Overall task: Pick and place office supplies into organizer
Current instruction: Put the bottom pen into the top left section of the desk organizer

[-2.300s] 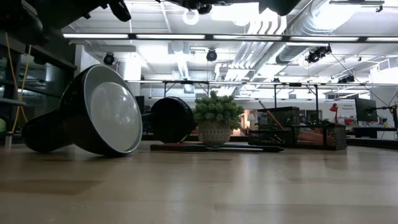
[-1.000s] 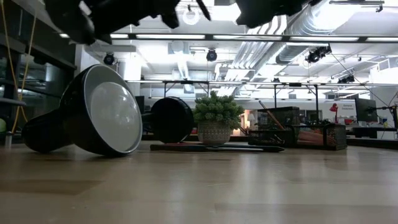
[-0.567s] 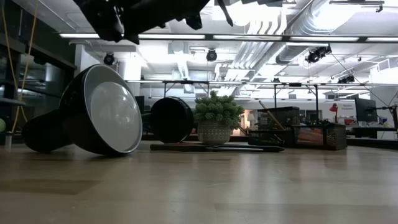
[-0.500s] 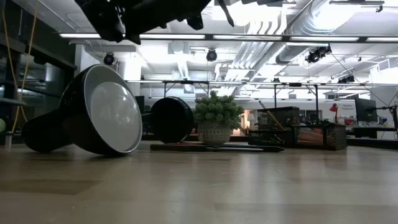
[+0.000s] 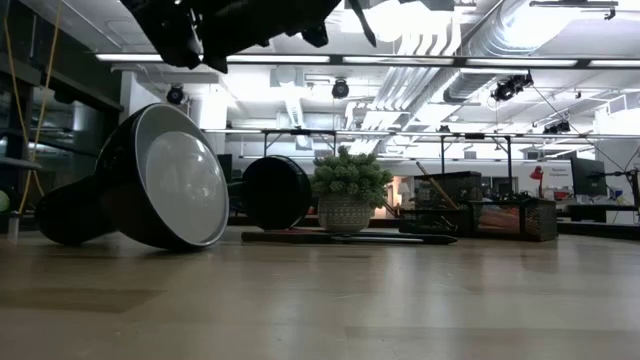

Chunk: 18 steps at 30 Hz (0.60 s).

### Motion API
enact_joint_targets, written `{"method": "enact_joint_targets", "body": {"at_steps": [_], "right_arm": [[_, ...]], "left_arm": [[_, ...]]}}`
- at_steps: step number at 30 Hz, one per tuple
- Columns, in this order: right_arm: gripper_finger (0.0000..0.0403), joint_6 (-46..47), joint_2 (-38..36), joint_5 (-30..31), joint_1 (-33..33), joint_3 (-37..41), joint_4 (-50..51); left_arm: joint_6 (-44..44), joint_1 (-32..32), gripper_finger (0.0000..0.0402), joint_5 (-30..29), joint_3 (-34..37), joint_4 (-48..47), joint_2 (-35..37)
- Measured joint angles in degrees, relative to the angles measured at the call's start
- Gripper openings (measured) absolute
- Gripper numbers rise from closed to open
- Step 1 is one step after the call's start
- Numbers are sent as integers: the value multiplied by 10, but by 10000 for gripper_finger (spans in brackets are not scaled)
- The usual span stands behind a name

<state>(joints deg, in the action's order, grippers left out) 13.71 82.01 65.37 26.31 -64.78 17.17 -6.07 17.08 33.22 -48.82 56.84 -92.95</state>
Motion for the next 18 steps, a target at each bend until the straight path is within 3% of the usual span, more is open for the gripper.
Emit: {"method": "enact_joint_targets", "body": {"at_steps": [7, 15, 18], "right_arm": [[163, -48, -15, -137, -26, 0, -55], [161, -80, -10, -149, -69, 0, -80], [162, -97, -10, -190, -79, 0, -106]], "left_arm": [[12, 28, 19, 55, -10, -6, 0], [20, 24, 19, 90, -30, -26, 0], [20, 24, 19, 99, -30, -26, 1]]}}
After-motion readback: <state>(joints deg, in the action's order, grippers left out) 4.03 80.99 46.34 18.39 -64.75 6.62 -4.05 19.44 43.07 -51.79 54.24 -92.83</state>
